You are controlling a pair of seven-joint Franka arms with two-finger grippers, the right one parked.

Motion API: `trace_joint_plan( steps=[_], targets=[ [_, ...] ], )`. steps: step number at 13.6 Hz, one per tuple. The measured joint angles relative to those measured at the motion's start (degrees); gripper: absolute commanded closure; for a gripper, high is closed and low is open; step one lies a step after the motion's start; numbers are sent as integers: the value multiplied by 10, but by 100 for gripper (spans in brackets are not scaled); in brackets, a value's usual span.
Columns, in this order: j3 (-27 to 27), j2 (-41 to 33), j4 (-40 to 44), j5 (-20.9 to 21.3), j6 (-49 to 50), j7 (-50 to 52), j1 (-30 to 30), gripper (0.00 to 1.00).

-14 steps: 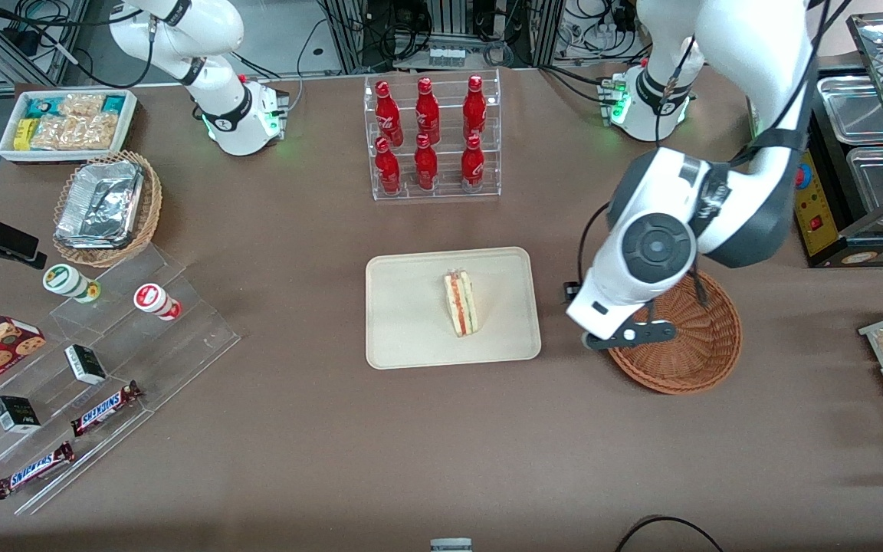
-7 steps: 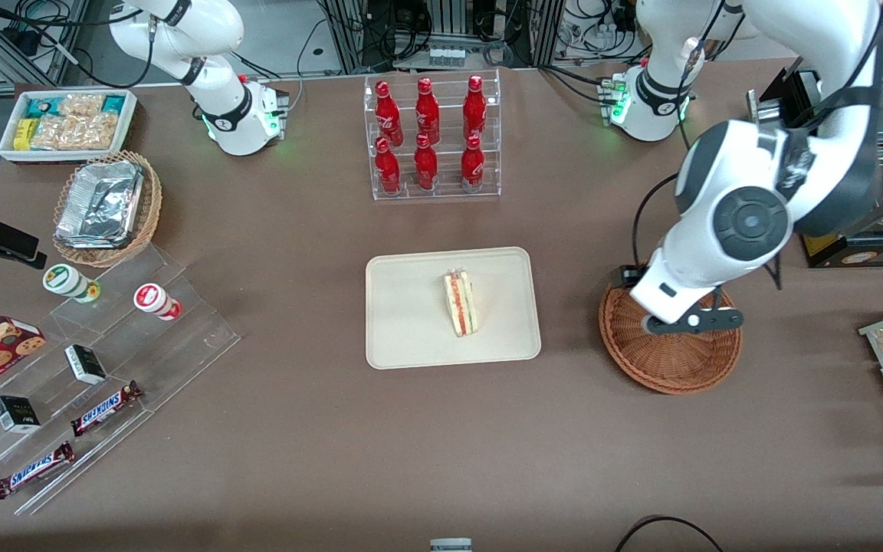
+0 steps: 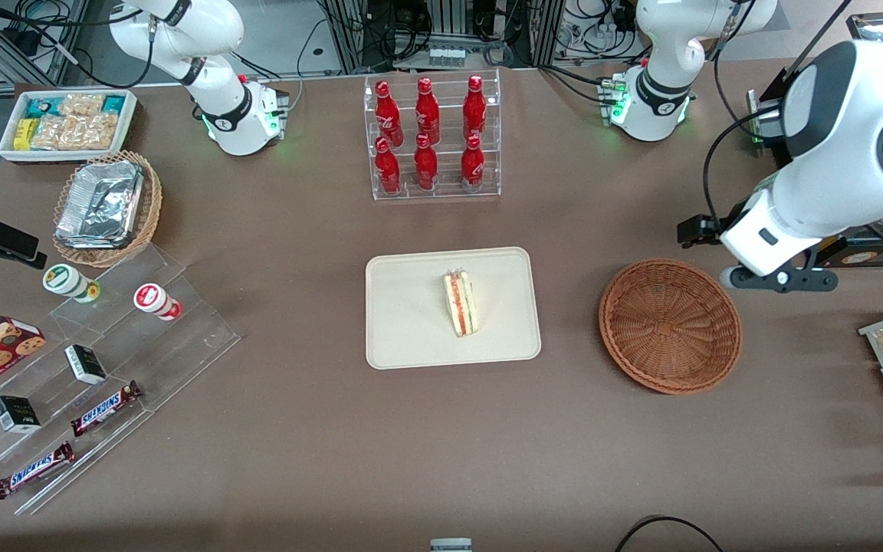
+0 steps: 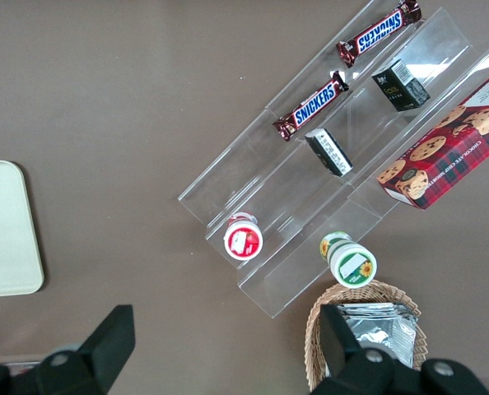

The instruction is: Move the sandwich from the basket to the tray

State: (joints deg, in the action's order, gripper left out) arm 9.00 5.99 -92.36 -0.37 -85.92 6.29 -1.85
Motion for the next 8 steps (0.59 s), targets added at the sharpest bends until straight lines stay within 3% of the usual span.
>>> trace_joint_plan(
  steps=[8],
  targets=[
    [-53, -56, -3, -3, 42, -73, 3, 0]
  ],
)
